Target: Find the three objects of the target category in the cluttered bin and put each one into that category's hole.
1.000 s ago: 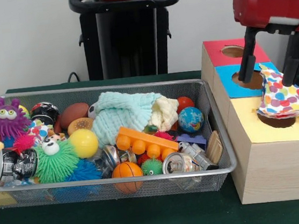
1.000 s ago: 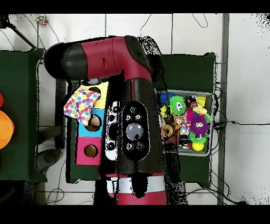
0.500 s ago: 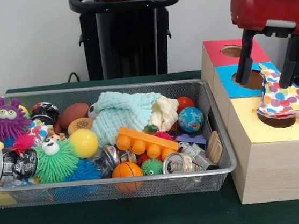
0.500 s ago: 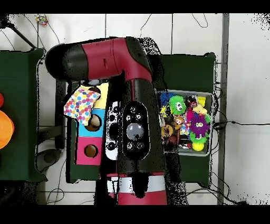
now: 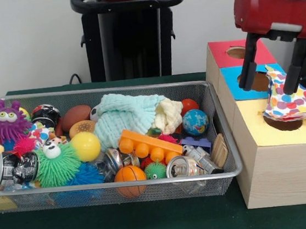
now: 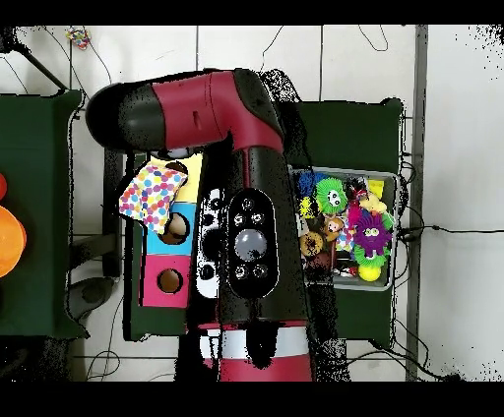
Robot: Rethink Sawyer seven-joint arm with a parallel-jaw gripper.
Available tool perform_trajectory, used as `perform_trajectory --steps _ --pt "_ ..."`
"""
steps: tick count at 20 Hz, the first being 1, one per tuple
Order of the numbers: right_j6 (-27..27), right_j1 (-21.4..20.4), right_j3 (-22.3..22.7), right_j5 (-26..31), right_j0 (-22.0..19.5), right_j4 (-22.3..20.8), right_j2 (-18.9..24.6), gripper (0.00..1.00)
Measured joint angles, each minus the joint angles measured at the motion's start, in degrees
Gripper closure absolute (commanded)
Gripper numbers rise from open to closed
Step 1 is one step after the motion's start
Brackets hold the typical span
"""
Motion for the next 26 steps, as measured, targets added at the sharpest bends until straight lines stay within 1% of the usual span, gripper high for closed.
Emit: perform_trajectory --steps 5,8,12,13,18,20,21,26 --pt "0.0 0.0 0.0 -0.69 0.07 -1.29 -0.02 0.0" --pt "0.0 -0.01 0.08 -2.54 0.19 -2.46 -0.1 0.0" --pt "0.0 0.0 0.39 -6.6 0.33 -3.84 -0.28 0.0" --pt "0.0 -0.06 0.9 -9.41 0.49 -4.24 -0.6 0.0" --pt "0.0 -0.61 3.8 -14.45 1.62 -4.36 -1.96 0.0" --pt "0.0 -0.72 4.69 -15.26 2.2 -4.38 -2.51 0.0" --pt "0.0 -0.87 5.99 -16.04 3.25 -4.42 -3.36 0.0" --pt "0.0 -1.01 8.01 -16.12 4.96 -4.4 -4.32 0.0"
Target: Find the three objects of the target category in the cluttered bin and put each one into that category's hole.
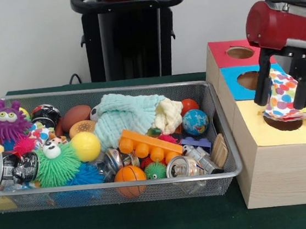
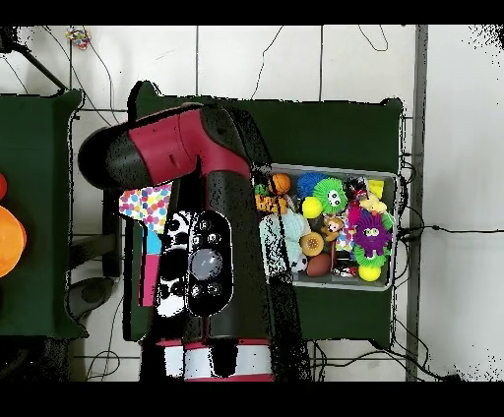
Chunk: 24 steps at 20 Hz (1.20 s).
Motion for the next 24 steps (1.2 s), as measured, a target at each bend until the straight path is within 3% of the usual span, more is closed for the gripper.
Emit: perform_trajectory --steps 7,24 --pt "0.0 -0.51 3.33 -0.01 0.14 2.02 -0.28 0.0" --pt "0.0 -0.42 2.72 -0.01 0.62 3.03 -2.74 0.0"
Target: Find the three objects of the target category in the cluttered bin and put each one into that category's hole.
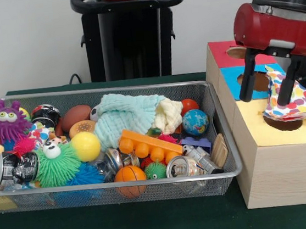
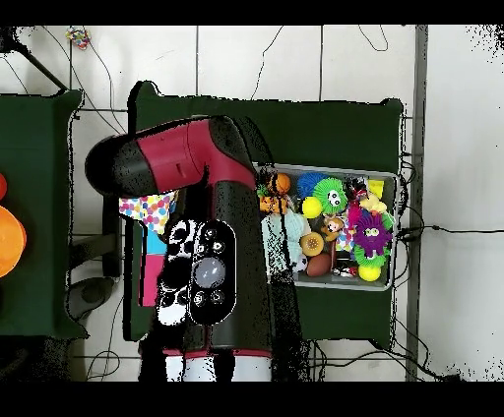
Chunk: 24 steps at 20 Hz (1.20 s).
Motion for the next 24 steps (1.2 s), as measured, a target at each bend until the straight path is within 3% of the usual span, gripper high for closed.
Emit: perform_trajectory --steps 13,24 --pt "0.0 0.27 -0.22 -0.52 4.88 -4.27 -5.33 0.0" --pt "0.01 2.94 -0.27 -5.34 10.07 -7.02 -10.92 0.0"
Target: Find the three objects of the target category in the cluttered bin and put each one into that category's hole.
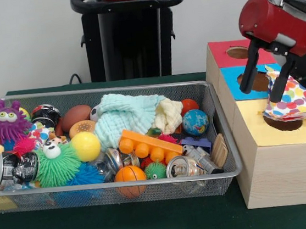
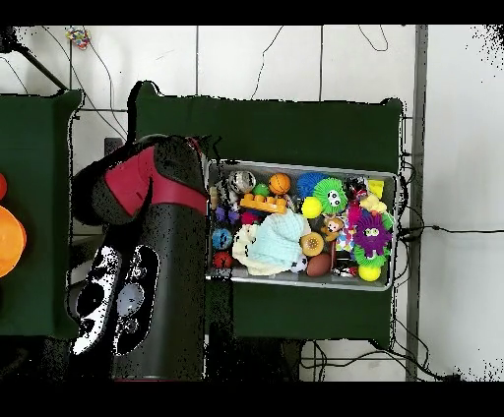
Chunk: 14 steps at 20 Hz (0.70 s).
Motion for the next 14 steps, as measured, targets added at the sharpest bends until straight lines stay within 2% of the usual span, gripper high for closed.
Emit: perform_trajectory --steps 4,9,14 --pt "0.0 0.67 0.06 -0.01 -0.21 2.33 0.12 0.0" --pt "0.0 1.41 1.05 0.0 -2.54 9.85 1.92 0.0" --pt "0.0 1.54 2.32 0.0 -3.3 13.54 2.7 0.0"
